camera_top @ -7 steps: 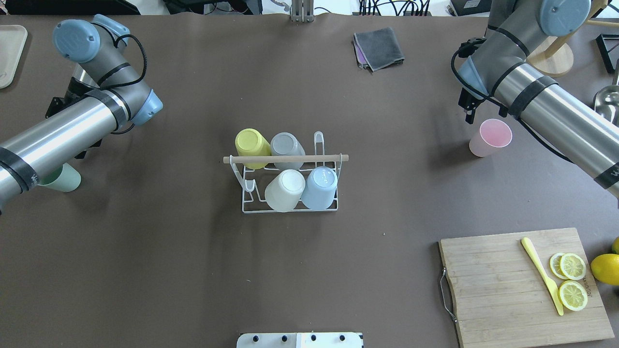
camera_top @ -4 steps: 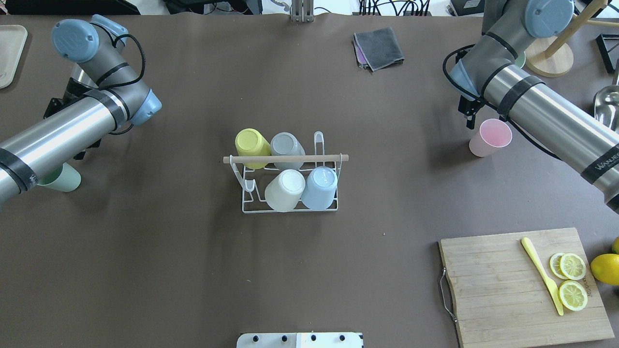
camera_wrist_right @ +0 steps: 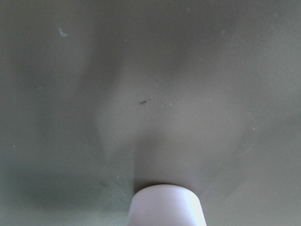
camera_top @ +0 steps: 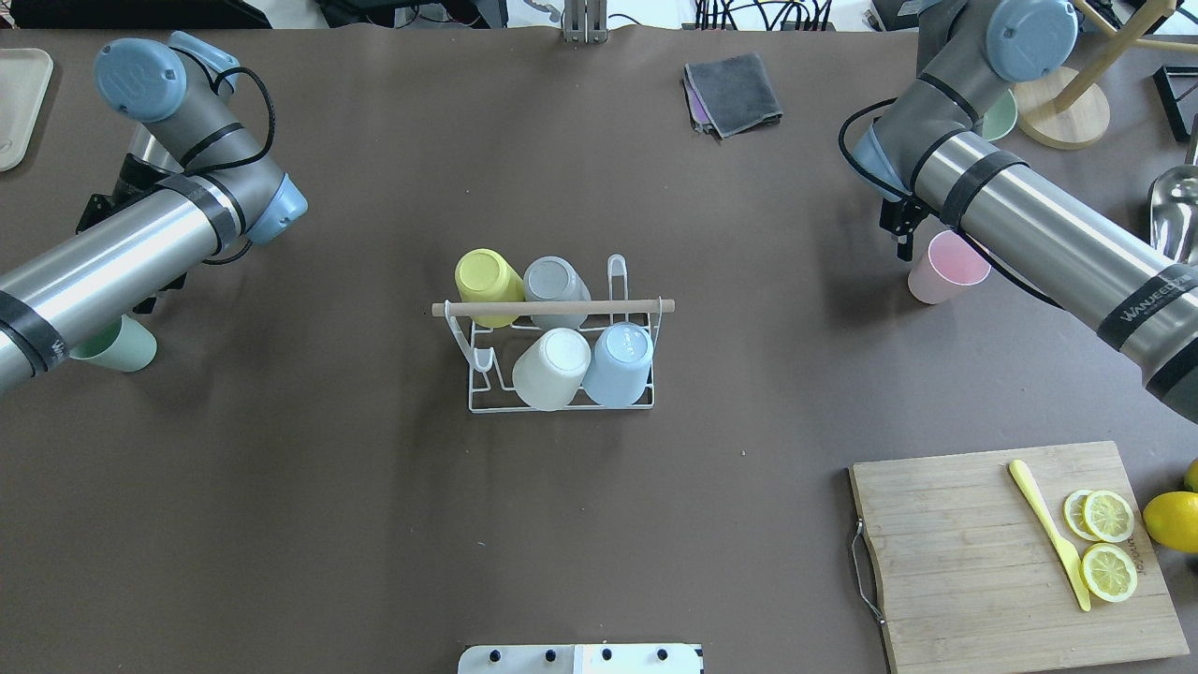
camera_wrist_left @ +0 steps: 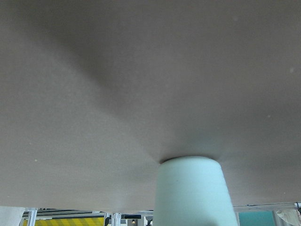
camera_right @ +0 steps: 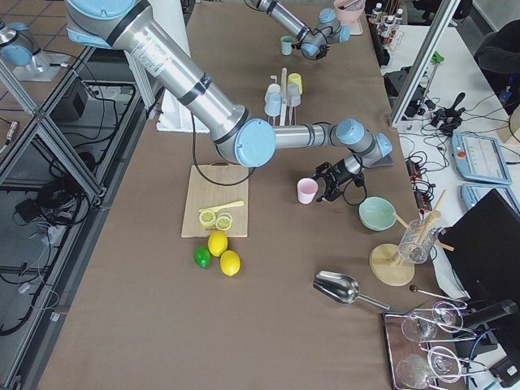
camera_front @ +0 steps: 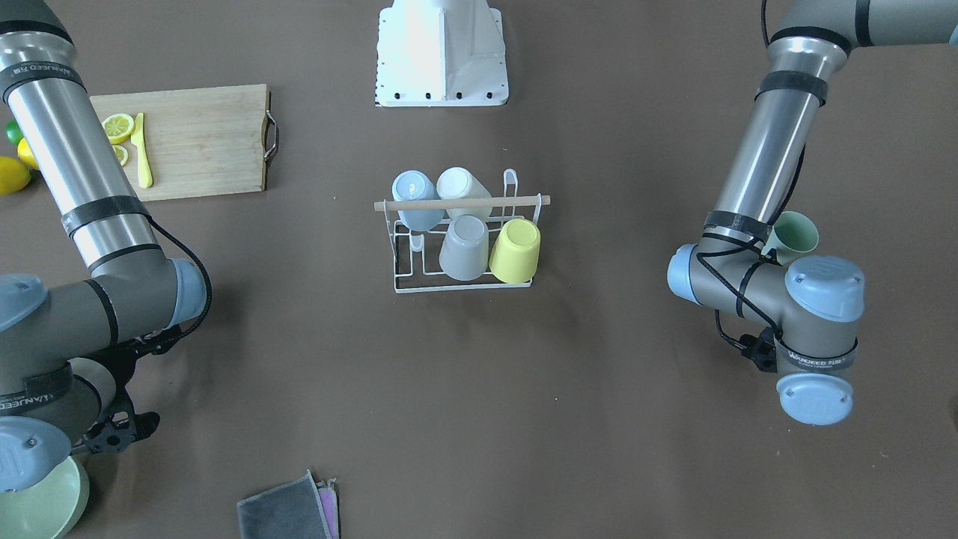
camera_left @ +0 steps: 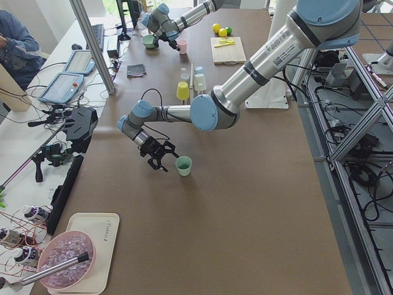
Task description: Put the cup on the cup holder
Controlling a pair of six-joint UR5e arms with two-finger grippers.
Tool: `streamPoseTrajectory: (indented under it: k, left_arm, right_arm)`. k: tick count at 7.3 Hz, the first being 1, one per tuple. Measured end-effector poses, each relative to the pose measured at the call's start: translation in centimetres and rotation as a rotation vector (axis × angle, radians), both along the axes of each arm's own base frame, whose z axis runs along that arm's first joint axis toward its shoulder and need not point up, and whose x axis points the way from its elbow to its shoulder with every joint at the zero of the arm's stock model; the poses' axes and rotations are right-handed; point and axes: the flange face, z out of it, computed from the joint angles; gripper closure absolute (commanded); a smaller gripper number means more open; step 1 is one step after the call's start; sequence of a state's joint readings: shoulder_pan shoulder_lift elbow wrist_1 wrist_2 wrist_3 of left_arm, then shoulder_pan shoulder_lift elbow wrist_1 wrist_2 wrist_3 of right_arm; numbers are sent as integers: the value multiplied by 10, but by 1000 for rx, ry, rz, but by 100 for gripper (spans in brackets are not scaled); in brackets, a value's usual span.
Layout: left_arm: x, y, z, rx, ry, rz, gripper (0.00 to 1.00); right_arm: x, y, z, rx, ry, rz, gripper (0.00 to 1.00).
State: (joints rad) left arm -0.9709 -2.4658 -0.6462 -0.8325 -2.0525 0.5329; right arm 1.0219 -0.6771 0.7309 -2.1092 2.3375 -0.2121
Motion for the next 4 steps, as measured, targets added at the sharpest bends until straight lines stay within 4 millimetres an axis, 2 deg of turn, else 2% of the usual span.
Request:
streamPoseTrajectory:
  k: [4]
  left_arm:
    - [0,6,5,-41,14,-32,2]
  right_arm:
    - [-11,-4,0,-6,12,-43,0]
